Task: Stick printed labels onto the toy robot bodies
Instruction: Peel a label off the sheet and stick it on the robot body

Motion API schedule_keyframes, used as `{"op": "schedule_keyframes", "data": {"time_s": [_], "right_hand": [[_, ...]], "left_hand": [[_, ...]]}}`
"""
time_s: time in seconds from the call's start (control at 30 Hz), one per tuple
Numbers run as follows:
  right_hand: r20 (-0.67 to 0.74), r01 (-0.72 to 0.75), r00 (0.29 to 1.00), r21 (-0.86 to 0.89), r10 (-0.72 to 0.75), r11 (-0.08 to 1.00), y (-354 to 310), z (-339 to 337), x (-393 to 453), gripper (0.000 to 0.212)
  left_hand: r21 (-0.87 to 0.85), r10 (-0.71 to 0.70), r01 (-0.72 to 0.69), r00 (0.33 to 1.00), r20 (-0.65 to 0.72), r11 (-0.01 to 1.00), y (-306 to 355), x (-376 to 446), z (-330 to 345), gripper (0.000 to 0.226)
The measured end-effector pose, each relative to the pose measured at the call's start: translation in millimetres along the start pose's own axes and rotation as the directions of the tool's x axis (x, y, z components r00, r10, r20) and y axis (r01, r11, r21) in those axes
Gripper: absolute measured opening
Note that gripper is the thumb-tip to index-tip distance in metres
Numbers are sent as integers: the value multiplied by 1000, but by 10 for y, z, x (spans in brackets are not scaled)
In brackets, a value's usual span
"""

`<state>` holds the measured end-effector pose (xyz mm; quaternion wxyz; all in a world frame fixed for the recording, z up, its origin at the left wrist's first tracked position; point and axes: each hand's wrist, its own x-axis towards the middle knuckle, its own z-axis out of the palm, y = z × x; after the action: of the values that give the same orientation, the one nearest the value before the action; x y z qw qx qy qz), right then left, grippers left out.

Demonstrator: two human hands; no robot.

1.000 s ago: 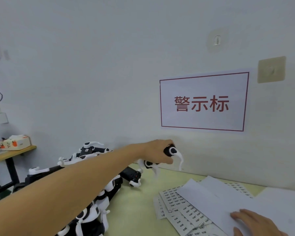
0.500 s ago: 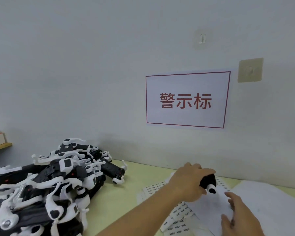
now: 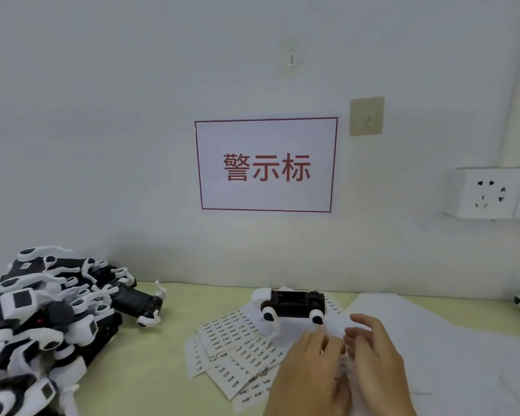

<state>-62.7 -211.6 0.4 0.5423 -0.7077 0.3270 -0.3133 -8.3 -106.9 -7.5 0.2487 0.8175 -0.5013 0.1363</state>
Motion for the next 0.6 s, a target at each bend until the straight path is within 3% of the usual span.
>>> {"op": "schedule_keyframes", "data": {"time_s": [0.07,0.17,0.23,0.3,0.37,0.43,0.53,0.6], "right_hand": [[-5,-134,990,240,139,962,-31,-93,49,34],[89,-283,954,576,285,767,-79,-236,101,29],[158,-321,943,661,293,679,-114,-315,110,28],[176,-313,948,669,265,674,-173,-412,138,26],[119,-253,967,497,224,830,-268,-558,189,24],[48,-170,985,94,166,981,-335,-738,239,23],[89,-136,979,-378,182,916,-372,-878,211,15],[115,-110,968,-610,225,785,-302,-819,160,32]], "left_hand": [[22,-29,27,991,132,999,-2,21,44,38],[0,-62,62,990,124,998,-45,18,84,41],[-41,-63,66,995,77,997,-55,7,77,35],[-61,-58,59,998,27,996,-73,6,88,28],[-98,-90,90,996,-1,991,-82,8,93,28],[-113,-106,105,994,-8,988,-63,-5,88,28],[-97,-109,106,994,-27,990,-23,-19,73,39],[-99,-126,121,991,-42,988,-26,-21,100,56]]}}
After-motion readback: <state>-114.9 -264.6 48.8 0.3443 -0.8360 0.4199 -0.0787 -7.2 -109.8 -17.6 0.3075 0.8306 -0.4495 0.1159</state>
